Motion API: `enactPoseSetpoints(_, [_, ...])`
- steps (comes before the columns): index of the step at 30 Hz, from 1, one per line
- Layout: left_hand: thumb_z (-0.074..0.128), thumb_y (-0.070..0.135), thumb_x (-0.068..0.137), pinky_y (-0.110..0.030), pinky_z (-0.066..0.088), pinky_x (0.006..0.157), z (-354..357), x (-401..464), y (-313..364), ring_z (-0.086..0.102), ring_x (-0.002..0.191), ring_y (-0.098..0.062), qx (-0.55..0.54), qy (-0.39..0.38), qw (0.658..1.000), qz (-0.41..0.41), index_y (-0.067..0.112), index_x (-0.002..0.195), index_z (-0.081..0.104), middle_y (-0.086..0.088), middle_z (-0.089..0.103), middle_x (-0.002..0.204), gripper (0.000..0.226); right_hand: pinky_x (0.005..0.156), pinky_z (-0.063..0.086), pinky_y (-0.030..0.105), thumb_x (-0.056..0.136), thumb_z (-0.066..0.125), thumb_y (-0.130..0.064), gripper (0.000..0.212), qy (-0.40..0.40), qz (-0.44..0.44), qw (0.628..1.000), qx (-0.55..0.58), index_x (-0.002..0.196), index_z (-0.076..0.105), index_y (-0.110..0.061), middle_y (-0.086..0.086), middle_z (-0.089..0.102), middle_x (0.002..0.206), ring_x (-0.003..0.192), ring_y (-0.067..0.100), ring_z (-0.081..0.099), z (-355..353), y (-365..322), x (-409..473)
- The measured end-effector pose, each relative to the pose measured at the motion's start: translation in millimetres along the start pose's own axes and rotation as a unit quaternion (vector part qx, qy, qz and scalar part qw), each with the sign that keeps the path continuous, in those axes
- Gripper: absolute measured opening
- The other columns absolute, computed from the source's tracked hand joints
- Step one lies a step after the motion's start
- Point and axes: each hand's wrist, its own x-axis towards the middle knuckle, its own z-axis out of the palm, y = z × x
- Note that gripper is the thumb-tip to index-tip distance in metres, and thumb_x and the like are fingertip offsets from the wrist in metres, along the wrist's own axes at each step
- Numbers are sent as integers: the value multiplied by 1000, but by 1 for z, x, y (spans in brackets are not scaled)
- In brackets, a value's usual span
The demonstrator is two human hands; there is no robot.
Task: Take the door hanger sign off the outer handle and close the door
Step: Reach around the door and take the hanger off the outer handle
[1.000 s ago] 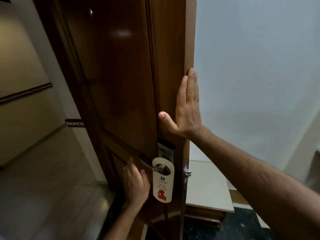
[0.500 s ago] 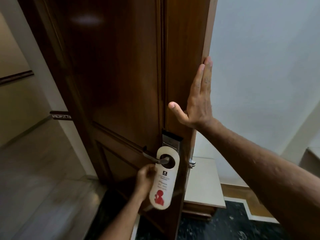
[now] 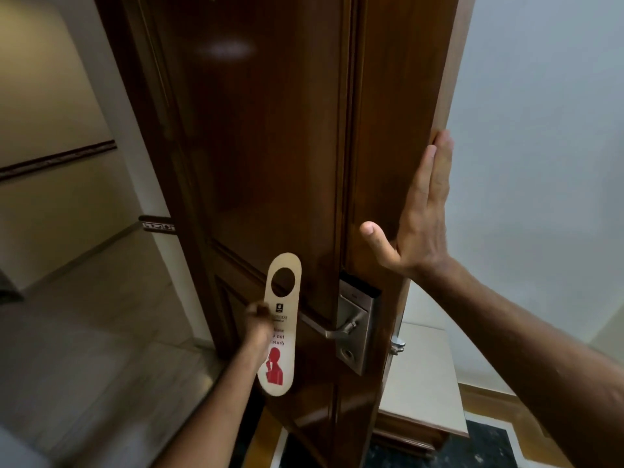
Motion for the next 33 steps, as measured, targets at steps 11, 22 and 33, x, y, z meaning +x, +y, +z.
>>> enactPoseSetpoints(11, [48, 25, 100, -14, 45, 41, -107, -64, -12, 68, 61, -7, 24, 210, 960, 186, 31, 85, 61, 3, 71, 78, 21, 125, 13, 62, 100, 41, -52, 96, 48, -25, 973, 225, 143, 4, 27, 50, 3, 153, 151, 57, 3, -3, -82, -22])
enactPoseSetpoints(22, [47, 25, 102, -34, 55, 69, -232, -139, -45, 70, 85, -23, 59, 415, 891, 172, 17, 104, 62, -4, 73, 96, 17, 127, 20, 43, 108, 33, -44, 79, -20, 7, 792, 611, 151, 7, 16, 20, 13, 168, 157, 37, 14, 26, -216, -52])
enactPoseSetpoints(33, [52, 29, 100, -38, 60, 75, -325, -233, -47, 70, 86, -23, 98, 610, 766, 178, 17, 108, 58, -9, 71, 104, 16, 122, 23, 36, 90, 47, -76, 93, -508, 27, 729, 458, 159, 3, -33, -17, 11, 165, 151, 10, 18, 128, -239, -123])
